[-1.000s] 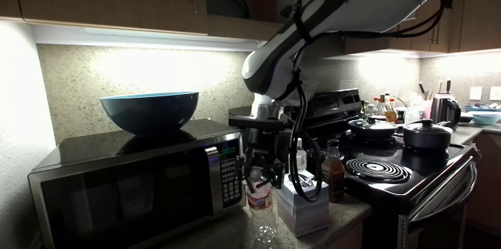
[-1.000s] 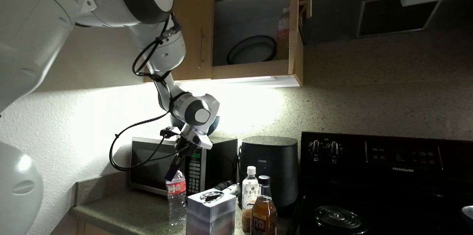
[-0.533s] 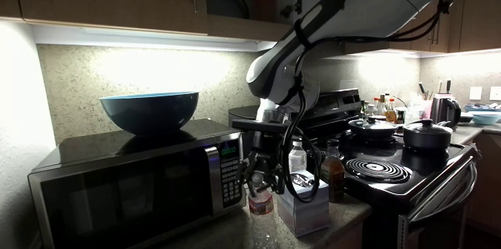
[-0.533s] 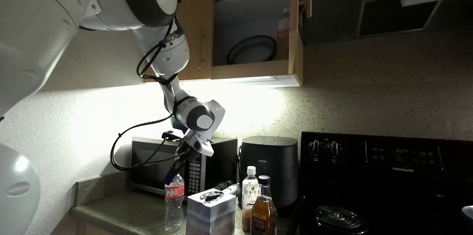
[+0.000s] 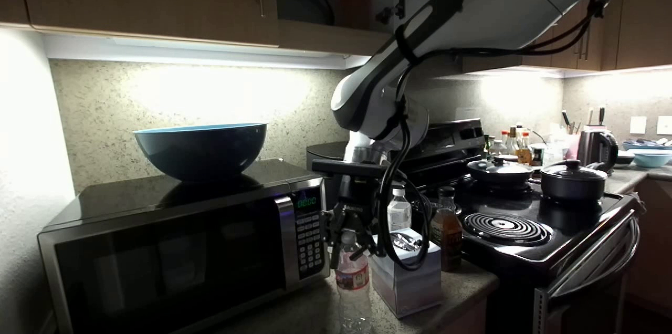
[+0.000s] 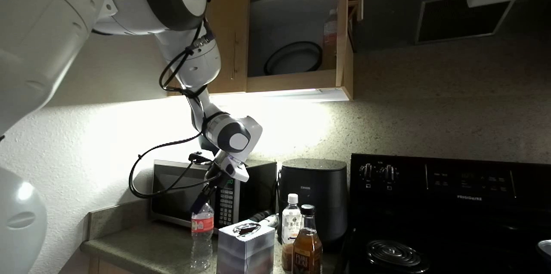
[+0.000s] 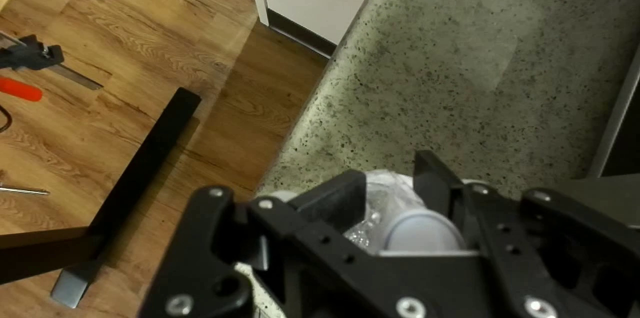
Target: Remove the bottle from the cabinet
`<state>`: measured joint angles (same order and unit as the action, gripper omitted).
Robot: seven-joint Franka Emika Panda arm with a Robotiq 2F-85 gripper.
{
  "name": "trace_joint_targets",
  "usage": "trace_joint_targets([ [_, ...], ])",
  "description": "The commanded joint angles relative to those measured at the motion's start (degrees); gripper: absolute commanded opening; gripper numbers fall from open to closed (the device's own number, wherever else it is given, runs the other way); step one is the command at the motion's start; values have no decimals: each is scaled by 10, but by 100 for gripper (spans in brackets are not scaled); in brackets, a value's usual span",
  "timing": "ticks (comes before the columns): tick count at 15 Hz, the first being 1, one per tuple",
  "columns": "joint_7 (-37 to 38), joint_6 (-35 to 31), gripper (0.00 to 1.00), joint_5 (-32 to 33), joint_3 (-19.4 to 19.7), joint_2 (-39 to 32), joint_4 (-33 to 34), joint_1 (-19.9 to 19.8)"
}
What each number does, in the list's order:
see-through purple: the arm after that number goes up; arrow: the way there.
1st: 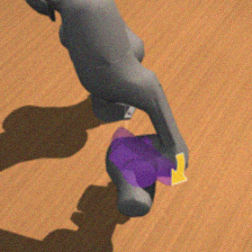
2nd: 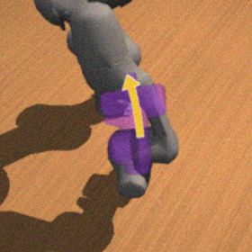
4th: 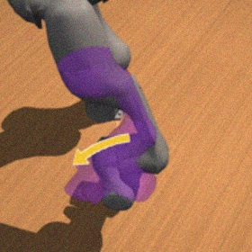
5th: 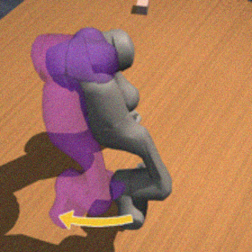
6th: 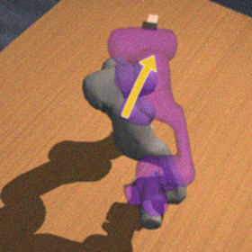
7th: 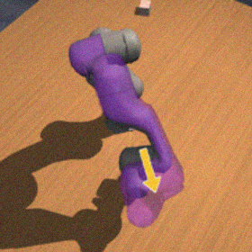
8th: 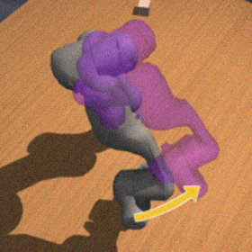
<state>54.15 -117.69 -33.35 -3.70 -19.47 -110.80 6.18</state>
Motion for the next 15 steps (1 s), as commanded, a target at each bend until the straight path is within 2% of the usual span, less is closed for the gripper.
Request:
trace_joint_targets([
  [1, 5, 3, 70, -6, 0, 10, -13, -2],
  [4, 6, 2, 89, -4, 1, 11, -14, -1],
  [6, 7, 1, 99, -2, 2, 11, -14, -1],
  [15, 16, -16, 100, 3, 9, 34, -22, 1],
])
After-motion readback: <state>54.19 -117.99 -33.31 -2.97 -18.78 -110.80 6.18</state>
